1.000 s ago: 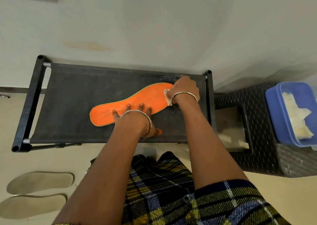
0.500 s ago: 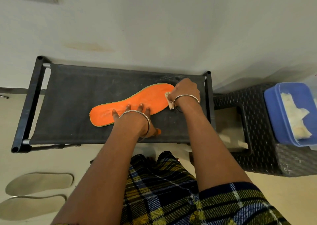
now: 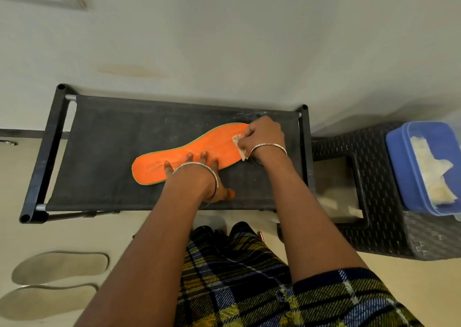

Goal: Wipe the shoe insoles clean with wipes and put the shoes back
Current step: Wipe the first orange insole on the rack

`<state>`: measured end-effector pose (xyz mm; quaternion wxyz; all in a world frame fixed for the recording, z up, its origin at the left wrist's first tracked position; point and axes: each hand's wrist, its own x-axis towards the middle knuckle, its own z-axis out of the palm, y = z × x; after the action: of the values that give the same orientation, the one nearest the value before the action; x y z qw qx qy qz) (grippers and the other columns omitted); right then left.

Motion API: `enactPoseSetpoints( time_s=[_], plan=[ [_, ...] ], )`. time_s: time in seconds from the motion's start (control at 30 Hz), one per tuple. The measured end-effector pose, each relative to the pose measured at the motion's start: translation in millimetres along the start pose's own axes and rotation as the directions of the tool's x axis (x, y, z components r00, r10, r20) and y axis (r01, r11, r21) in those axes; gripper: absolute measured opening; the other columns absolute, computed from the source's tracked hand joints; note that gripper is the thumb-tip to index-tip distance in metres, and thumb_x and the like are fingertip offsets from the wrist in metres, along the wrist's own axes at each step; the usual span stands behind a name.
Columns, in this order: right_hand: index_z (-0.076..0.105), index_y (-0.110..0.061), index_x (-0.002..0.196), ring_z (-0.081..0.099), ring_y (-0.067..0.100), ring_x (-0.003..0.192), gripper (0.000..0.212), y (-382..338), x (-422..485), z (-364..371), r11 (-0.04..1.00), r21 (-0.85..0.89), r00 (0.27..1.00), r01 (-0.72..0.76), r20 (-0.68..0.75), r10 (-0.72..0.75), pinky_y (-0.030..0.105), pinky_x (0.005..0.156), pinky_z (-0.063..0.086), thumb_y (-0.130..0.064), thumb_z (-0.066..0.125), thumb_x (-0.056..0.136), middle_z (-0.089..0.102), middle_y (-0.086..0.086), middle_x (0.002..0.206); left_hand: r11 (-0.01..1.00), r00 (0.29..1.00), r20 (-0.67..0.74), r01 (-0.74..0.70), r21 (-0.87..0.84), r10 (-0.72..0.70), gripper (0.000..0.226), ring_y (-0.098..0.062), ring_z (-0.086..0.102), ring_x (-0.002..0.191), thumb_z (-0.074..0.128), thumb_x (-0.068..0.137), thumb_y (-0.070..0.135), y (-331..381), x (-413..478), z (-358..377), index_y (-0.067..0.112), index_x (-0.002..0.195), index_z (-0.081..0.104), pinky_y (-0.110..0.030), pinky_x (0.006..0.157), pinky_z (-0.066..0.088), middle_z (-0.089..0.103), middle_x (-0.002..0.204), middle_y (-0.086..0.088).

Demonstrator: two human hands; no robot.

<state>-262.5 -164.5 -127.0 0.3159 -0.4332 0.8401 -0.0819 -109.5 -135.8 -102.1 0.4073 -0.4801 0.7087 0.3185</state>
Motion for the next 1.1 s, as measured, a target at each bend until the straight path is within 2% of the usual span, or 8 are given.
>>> enactPoseSetpoints(
  time_s=[0.13,0.23,0.4,0.5,0.6,0.8,1.0,1.1],
  plan=[
    [0.079,-0.019,0.071,0.07,0.016,0.068,0.006,-14.0,-13.9,7.7,0.978,-0.07,0.942,0.197,0.289,-0.169,0.036,0.077,0.061,-0.014,0.082,0.071,0.075,-0.001,0.077,1.0,0.999,0.03,0.011,0.008,-0.011,0.095,-0.032,-0.022,0.146,0.041,0.085,0.075,-7.4,0.1,2.2,0.038,0.15,-0.017,-0.07,0.111,0.001,-0.03,0.157,-0.001],
    [0.079,-0.021,0.074,0.069,0.015,0.076,0.006,-20.6,-14.6,16.4,0.954,-0.102,0.944,0.281,0.209,-0.256,0.035,0.078,0.06,-0.016,0.08,0.071,0.075,-0.004,0.078,1.0,0.998,0.064,0.001,0.026,-0.002,0.095,-0.038,-0.023,0.144,0.039,0.083,0.078,-15.4,6.1,5.9,0.04,0.149,-0.018,-0.065,0.114,0.004,-0.032,0.156,-0.004],
    [0.072,-0.028,0.072,0.069,0.02,0.083,0.011,-22.1,-6.8,23.7,0.972,0.004,0.972,0.235,0.02,-0.235,0.037,0.08,0.058,-0.033,0.081,0.073,0.074,-0.003,0.086,0.998,0.997,0.074,-0.018,0.063,0.014,0.097,-0.041,-0.02,0.145,0.039,0.08,0.081,-18.6,6.4,5.9,0.042,0.148,-0.018,-0.065,0.114,0.006,-0.032,0.156,-0.003],
    [0.078,-0.023,0.076,0.07,0.021,0.082,0.009,-22.0,-5.8,17.6,0.967,-0.097,0.965,0.235,0.142,-0.22,0.038,0.081,0.059,-0.022,0.082,0.069,0.074,0.0,0.085,0.998,0.996,0.086,-0.021,0.052,0.017,0.096,-0.041,-0.018,0.145,0.039,0.081,0.08,-17.7,4.5,4.3,0.042,0.149,-0.017,-0.065,0.114,0.008,-0.031,0.156,-0.001],
    [0.078,-0.017,0.08,0.071,0.023,0.077,0.022,-21.6,-8.5,15.7,0.945,-0.236,0.933,0.228,0.33,-0.142,0.04,0.075,0.062,-0.023,0.086,0.06,0.074,0.003,0.081,0.999,0.996,0.089,-0.017,0.032,0.014,0.097,-0.039,-0.011,0.147,0.04,0.081,0.079,-17.7,5.0,4.8,0.04,0.149,-0.017,-0.064,0.115,0.012,-0.029,0.157,0.001],
    [0.077,-0.023,0.078,0.069,0.022,0.086,0.005,-21.2,-9.3,17.7,0.971,-0.089,0.974,0.224,0.01,-0.224,0.038,0.081,0.058,-0.026,0.081,0.076,0.075,0.0,0.092,0.999,0.997,0.077,-0.015,0.039,0.011,0.099,-0.04,-0.014,0.146,0.039,0.081,0.08,-15.8,6.7,6.3,0.037,0.15,-0.016,-0.064,0.114,0.01,-0.029,0.157,0.0],
    [0.077,-0.018,0.088,0.071,0.022,0.081,0.031,-23.0,-6.1,17.8,0.951,-0.256,0.957,0.171,0.272,-0.099,0.04,0.077,0.061,-0.03,0.088,0.061,0.074,0.002,0.087,1.0,0.998,0.067,-0.019,0.016,0.018,0.098,-0.039,-0.018,0.146,0.04,0.082,0.078,-17.4,6.4,6.8,0.037,0.151,-0.016,-0.065,0.115,0.008,-0.027,0.158,0.001],
    [0.078,-0.02,0.084,0.07,0.022,0.082,0.027,-20.8,-5.1,18.4,0.961,-0.212,0.968,0.176,0.216,-0.129,0.041,0.079,0.061,-0.03,0.088,0.062,0.074,0.001,0.088,1.0,0.998,0.06,-0.024,0.021,0.023,0.098,-0.039,-0.018,0.145,0.04,0.083,0.078,-17.3,5.8,7.2,0.036,0.151,-0.016,-0.064,0.115,0.008,-0.027,0.158,0.001]
  ],
)
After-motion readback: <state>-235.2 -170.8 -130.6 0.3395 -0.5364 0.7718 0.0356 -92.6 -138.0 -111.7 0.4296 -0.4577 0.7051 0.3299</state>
